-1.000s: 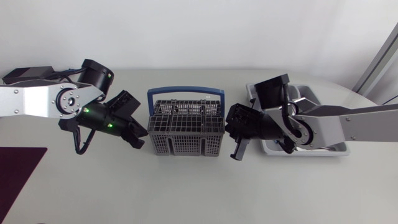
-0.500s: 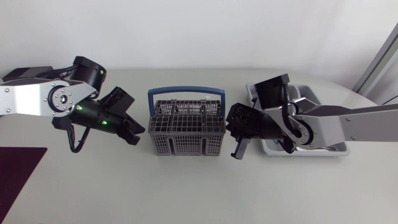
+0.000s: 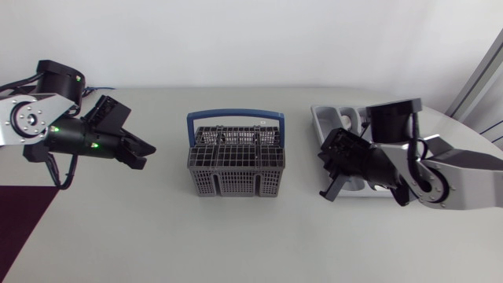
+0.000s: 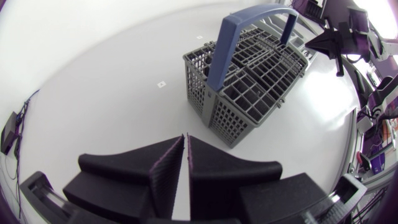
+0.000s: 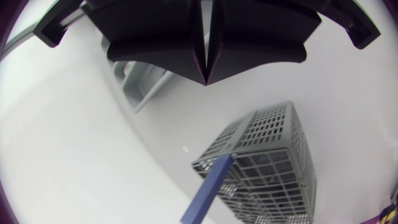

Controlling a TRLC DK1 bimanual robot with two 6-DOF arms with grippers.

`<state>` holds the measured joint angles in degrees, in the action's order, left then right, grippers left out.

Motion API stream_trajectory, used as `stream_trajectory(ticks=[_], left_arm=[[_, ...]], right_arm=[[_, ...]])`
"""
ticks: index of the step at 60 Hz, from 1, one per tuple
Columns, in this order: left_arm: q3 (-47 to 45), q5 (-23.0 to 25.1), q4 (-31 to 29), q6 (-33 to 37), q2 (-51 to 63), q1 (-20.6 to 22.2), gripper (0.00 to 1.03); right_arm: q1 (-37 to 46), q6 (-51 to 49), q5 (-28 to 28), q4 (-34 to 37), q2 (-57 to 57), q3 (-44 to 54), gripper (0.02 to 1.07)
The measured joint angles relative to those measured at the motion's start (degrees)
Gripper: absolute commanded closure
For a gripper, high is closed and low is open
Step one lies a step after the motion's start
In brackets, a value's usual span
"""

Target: Unload the cutlery basket into the drawer organizer.

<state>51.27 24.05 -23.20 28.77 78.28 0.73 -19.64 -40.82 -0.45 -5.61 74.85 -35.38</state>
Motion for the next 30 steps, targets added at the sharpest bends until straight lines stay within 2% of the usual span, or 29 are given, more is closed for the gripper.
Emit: stream_trajectory(ticks=[8,11,13,14,15,16,17,18,19,22,23,24,25,26,30], left_arm=[[-2.45,1.64,0.13,0.00,-4.57,-3.10,0.76],[-3.58,1.75,0.63,0.00,-6.45,-3.76,0.75],[-4.31,1.90,0.87,-0.02,-7.52,-4.02,0.73],[-4.70,1.92,1.01,-0.02,-8.11,-4.11,0.72],[-5.09,2.03,1.05,-0.02,-8.66,-4.15,0.64],[-5.42,2.14,1.14,-0.04,-9.16,-4.31,0.63],[-5.66,2.21,1.16,-0.04,-9.53,-4.37,0.54],[-5.95,2.34,1.20,-0.11,-9.94,-4.48,0.53],[-6.08,2.32,1.22,-0.13,-10.29,-4.52,0.41],[-6.54,2.32,1.27,-0.22,-11.32,-4.72,0.23],[-6.71,2.32,1.29,-0.22,-11.65,-4.70,0.21],[-6.84,2.32,1.27,-0.22,-11.96,-4.70,0.12],[-7.13,2.32,1.31,-0.22,-12.46,-4.70,0.12],[-7.30,2.32,1.31,-0.22,-12.74,-4.70,0.05],[-8.50,2.32,1.33,-0.22,-14.75,-4.70,0.04]], right_arm=[[0.26,1.75,3.78,-0.02,-9.51,2.86,0.97],[0.26,2.05,4.85,0.15,-12.92,4.22,0.91],[0.26,2.12,5.09,0.44,-14.93,5.01,0.77],[0.26,2.23,5.22,0.66,-16.20,5.51,0.77],[0.26,2.27,5.25,0.85,-17.14,5.92,0.63],[0.26,2.29,5.29,1.07,-18.18,6.34,0.61],[0.26,2.32,5.27,1.20,-18.86,6.67,0.50],[0.28,2.32,5.46,1.55,-19.91,7.08,0.42],[0.28,2.47,5.60,1.90,-20.79,7.50,0.34],[0.28,2.95,5.95,3.02,-23.08,8.33,0.18],[0.33,3.06,6.16,3.52,-24.00,8.63,0.16],[0.33,3.19,6.32,3.82,-24.68,8.87,0.07],[0.39,3.34,6.62,4.11,-25.83,9.25,0.07],[0.46,3.37,6.73,4.20,-26.42,9.44,0.06],[0.66,3.39,7.30,5.88,-30.86,10.58,0.06]])
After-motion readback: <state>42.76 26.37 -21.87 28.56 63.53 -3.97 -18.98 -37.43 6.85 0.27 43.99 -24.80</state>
